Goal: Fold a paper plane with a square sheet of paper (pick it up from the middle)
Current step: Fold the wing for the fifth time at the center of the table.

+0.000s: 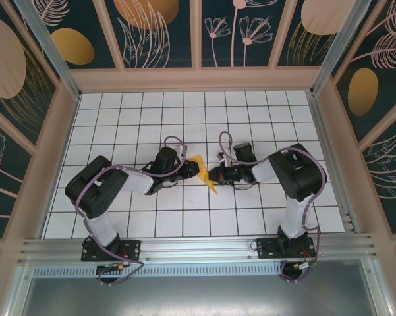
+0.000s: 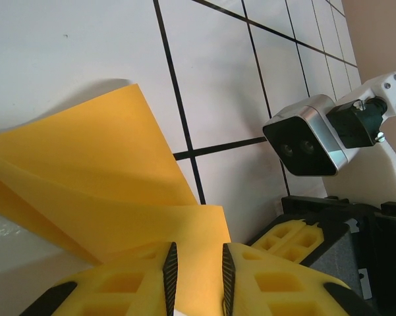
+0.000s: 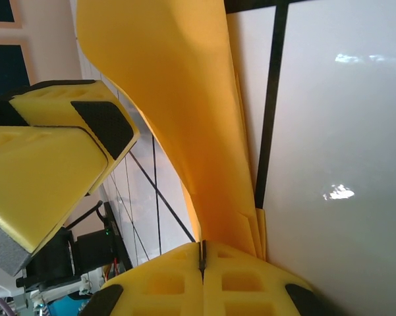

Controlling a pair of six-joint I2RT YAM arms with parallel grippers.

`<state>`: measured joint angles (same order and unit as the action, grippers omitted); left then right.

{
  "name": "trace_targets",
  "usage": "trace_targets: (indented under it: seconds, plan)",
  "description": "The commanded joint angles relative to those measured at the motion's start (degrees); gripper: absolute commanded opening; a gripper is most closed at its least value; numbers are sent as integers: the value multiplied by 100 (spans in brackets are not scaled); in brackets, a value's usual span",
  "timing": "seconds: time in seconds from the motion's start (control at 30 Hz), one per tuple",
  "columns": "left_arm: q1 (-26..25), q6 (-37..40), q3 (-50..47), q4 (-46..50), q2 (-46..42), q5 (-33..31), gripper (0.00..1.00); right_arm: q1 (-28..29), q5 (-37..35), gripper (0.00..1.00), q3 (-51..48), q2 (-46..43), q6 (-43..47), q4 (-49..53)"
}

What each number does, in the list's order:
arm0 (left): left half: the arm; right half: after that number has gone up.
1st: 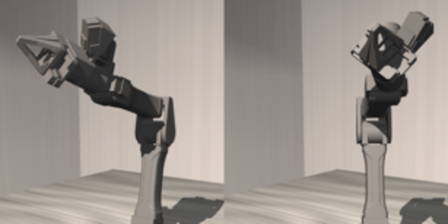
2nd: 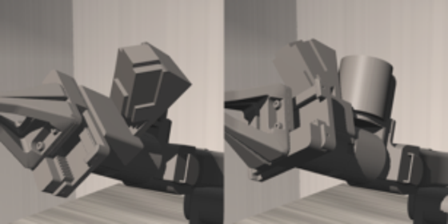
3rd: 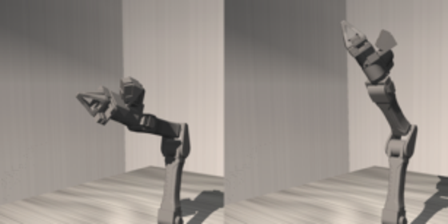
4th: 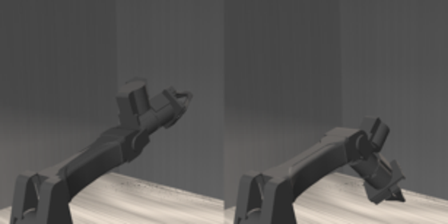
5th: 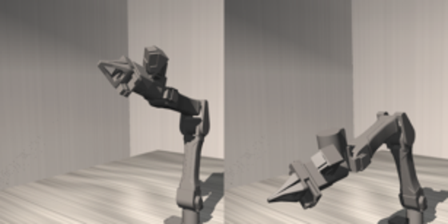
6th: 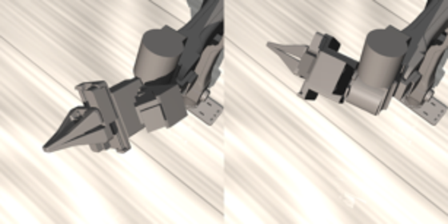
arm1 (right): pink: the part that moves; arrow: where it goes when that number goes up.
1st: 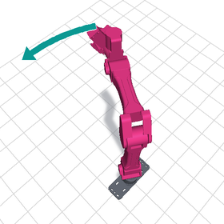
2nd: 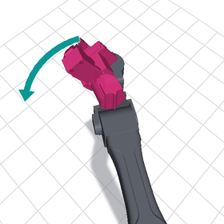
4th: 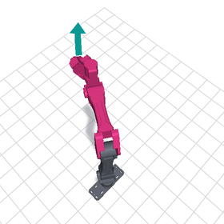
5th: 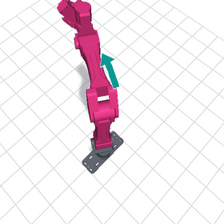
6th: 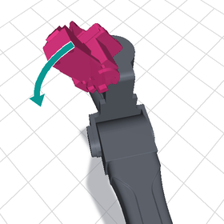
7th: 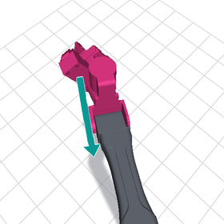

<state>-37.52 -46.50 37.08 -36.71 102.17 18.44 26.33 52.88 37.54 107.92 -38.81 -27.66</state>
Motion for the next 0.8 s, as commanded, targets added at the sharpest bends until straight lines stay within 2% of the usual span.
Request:
trace_targets:
  seconds: [0.0,0.77]
  plan:
    - [-34,68,135,-22,99,-10,28,-66,-149,0,-110,193,-34,72]
    - [-29,141,343,435,303,-392,26,-115,-246,0,-151,324,-19,200]
